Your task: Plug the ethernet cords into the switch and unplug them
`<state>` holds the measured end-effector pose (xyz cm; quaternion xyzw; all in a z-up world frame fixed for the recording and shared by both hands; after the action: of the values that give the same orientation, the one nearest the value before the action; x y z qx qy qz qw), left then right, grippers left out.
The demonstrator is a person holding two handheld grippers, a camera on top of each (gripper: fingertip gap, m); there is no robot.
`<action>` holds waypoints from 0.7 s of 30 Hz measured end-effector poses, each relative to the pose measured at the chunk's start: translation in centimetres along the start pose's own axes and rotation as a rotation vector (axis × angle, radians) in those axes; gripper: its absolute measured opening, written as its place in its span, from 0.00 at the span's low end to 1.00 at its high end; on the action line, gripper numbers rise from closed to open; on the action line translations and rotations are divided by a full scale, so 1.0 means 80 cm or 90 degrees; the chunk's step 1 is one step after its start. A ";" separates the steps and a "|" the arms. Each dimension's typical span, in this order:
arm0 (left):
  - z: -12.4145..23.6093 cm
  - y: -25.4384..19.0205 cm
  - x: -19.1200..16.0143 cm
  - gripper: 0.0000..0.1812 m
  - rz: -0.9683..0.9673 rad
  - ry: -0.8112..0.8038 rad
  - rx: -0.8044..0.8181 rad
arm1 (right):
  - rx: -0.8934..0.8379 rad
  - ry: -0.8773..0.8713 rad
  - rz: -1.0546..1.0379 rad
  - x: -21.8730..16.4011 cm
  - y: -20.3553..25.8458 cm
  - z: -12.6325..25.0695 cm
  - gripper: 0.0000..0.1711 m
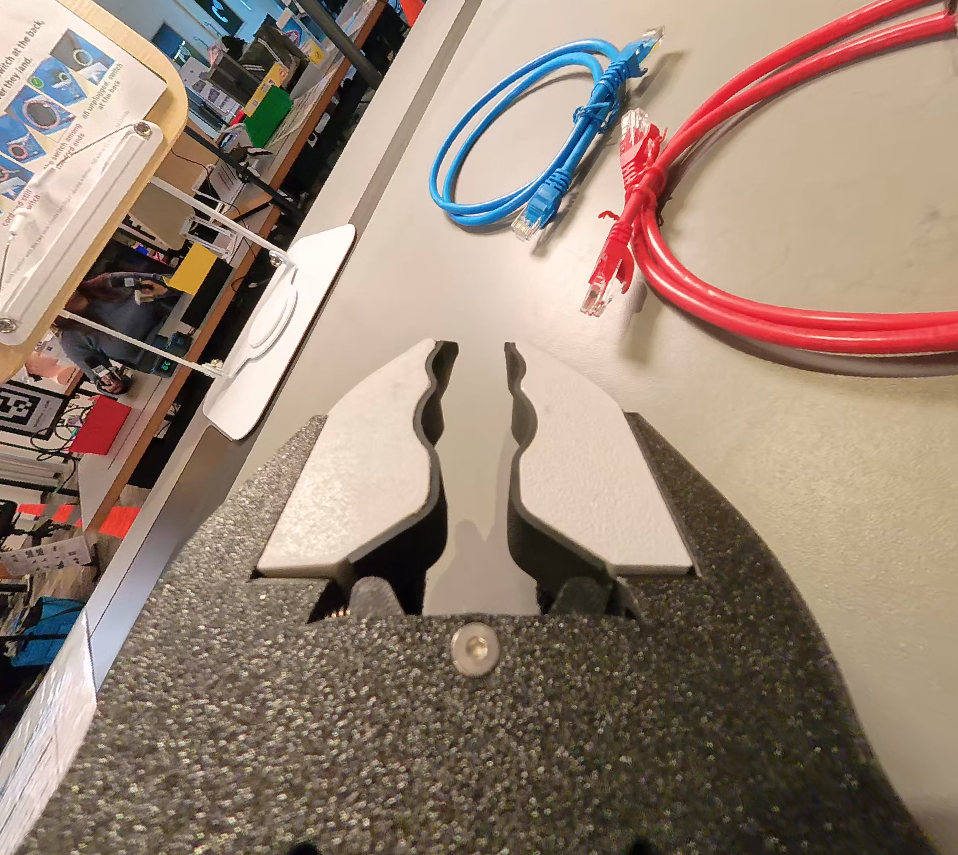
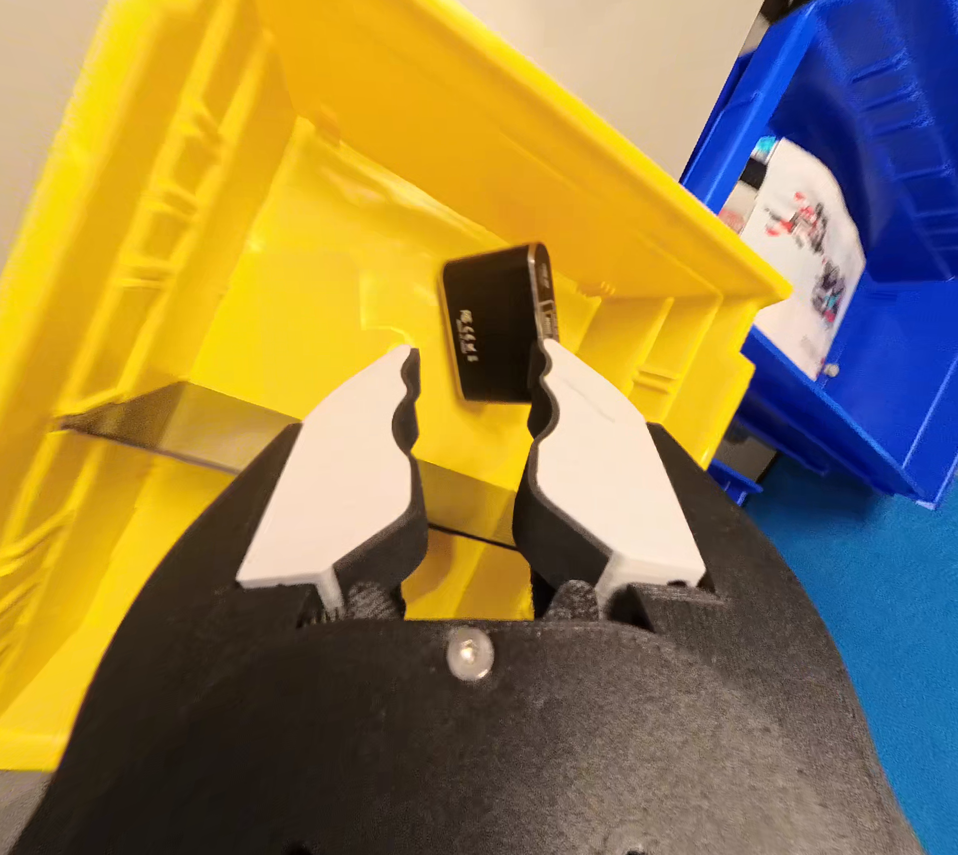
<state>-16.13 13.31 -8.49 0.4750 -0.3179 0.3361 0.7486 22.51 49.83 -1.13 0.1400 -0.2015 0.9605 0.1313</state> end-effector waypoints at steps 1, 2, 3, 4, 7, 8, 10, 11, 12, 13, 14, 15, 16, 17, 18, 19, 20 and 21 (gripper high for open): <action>0.000 0.000 0.000 0.12 0.000 -0.001 0.000 | -0.007 -0.036 0.002 0.006 0.007 0.015 0.24; 0.000 0.000 0.000 0.12 0.001 -0.002 0.000 | -0.010 -0.079 0.006 0.012 0.018 0.033 0.23; 0.000 0.000 0.000 0.12 0.001 -0.002 -0.001 | -0.008 -0.124 0.014 0.018 0.032 0.053 0.23; 0.000 0.000 0.000 0.11 0.001 -0.002 -0.002 | -0.003 -0.165 0.025 0.024 0.050 0.072 0.23; 0.000 0.001 0.002 0.11 0.010 -0.007 -0.006 | 0.033 -0.253 0.075 0.034 0.117 0.119 0.23; 0.001 0.001 0.002 0.11 0.015 -0.010 -0.006 | 0.053 -0.269 0.095 0.036 0.143 0.130 0.23; 0.001 0.003 0.003 0.11 0.024 -0.013 -0.006 | 0.095 -0.285 0.142 0.037 0.196 0.142 0.23; 0.001 0.003 0.003 0.11 0.027 -0.013 -0.006 | 0.124 -0.282 0.167 0.037 0.224 0.142 0.24; 0.001 0.003 0.003 0.11 0.028 -0.014 -0.006 | 0.153 -0.273 0.192 0.036 0.251 0.140 0.25; 0.001 0.003 0.004 0.11 0.028 -0.014 -0.006 | 0.180 -0.258 0.215 0.035 0.276 0.134 0.26; 0.001 0.002 0.004 0.11 0.028 -0.015 -0.007 | 0.206 -0.237 0.237 0.034 0.299 0.126 0.28; 0.001 0.001 0.005 0.11 0.028 -0.015 -0.007 | 0.224 -0.212 0.257 0.032 0.318 0.115 0.30; 0.001 0.000 0.005 0.11 0.028 -0.016 -0.009 | 0.233 -0.184 0.278 0.029 0.334 0.103 0.32; 0.002 -0.001 0.006 0.11 0.028 -0.018 -0.010 | 0.239 -0.159 0.294 0.027 0.346 0.090 0.33; 0.002 -0.002 0.007 0.11 0.029 -0.019 -0.011 | 0.244 -0.133 0.304 0.025 0.354 0.077 0.35; 0.002 -0.003 0.008 0.11 0.028 -0.020 -0.012 | 0.253 -0.108 0.309 0.022 0.361 0.064 0.36; 0.002 -0.004 0.008 0.11 0.028 -0.019 -0.013 | 0.265 -0.086 0.312 0.020 0.367 0.053 0.36; 0.002 -0.005 0.009 0.11 0.027 -0.019 -0.013 | 0.267 -0.062 0.317 0.018 0.371 0.042 0.36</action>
<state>-15.44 13.18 -8.08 0.4653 -0.3425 0.3413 0.7414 12.75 22.41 -8.14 0.1560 -0.0333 0.9758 -0.1494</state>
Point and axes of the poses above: each gripper's, where its closed fingertips meet, z back along the fingers, x out of its top, y = z × x across the jaws, the point moved 7 cm from there along z, back along the fingers, and after that the axes turned 8 degrees about z, right-handed, at the moved point
